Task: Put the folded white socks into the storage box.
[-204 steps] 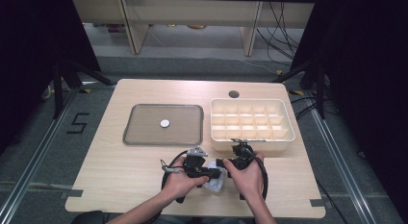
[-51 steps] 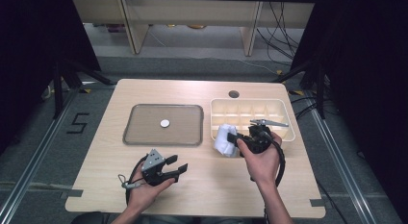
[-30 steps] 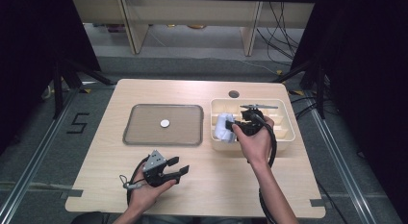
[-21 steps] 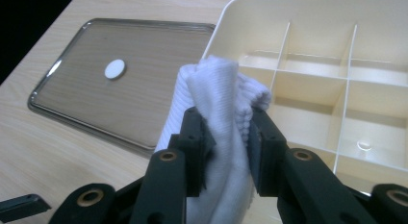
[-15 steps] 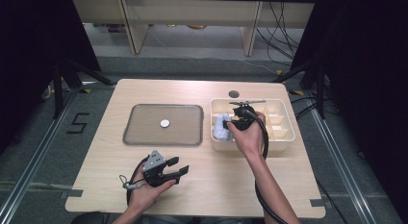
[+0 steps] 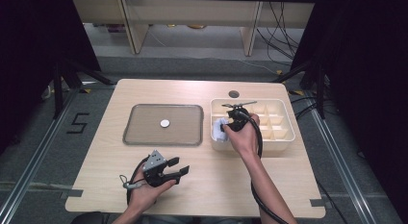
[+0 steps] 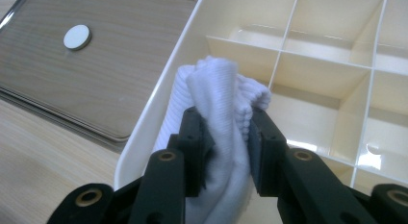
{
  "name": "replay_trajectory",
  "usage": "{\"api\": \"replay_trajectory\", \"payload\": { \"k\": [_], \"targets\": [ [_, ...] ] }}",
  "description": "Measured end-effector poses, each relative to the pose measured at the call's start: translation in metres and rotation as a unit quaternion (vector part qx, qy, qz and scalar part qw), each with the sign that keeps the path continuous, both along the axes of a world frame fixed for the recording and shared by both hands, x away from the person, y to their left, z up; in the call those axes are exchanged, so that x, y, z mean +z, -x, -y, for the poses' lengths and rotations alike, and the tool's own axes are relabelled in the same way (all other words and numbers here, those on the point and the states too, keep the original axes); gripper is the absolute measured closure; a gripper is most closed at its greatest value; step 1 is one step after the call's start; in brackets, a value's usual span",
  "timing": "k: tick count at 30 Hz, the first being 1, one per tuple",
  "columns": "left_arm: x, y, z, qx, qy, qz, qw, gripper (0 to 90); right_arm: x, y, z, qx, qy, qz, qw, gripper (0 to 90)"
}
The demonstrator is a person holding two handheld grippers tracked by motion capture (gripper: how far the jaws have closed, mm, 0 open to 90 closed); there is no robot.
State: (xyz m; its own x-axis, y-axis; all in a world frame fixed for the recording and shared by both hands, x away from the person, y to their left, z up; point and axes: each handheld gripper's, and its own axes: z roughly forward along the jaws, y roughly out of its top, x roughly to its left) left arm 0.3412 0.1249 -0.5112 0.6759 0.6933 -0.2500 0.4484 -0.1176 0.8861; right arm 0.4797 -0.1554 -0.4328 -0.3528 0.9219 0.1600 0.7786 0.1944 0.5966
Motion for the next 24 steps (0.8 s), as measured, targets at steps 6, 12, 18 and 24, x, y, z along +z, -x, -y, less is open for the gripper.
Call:
{"api": "replay_trajectory", "payload": {
  "k": [6,12,18,24],
  "targets": [
    [0.000,0.000,0.000,0.001,0.000,-0.001,1.0000,42.7,-0.002,-0.003,-0.001,0.029,-0.011,-0.012,0.9995,70.6],
    [0.000,0.000,0.001,0.000,0.008,-0.008,0.9999,42.6,-0.002,-0.003,-0.009,0.000,0.018,-0.028,0.9994,69.0],
    [0.001,0.000,0.000,-0.001,0.002,-0.001,1.0000,42.5,-0.002,-0.002,-0.009,-0.005,0.016,-0.019,0.9997,57.1],
    [0.001,0.000,-0.001,0.000,0.001,-0.002,1.0000,42.5,0.009,0.002,-0.004,-0.031,-0.001,-0.017,0.9994,45.0]
  ]
}}
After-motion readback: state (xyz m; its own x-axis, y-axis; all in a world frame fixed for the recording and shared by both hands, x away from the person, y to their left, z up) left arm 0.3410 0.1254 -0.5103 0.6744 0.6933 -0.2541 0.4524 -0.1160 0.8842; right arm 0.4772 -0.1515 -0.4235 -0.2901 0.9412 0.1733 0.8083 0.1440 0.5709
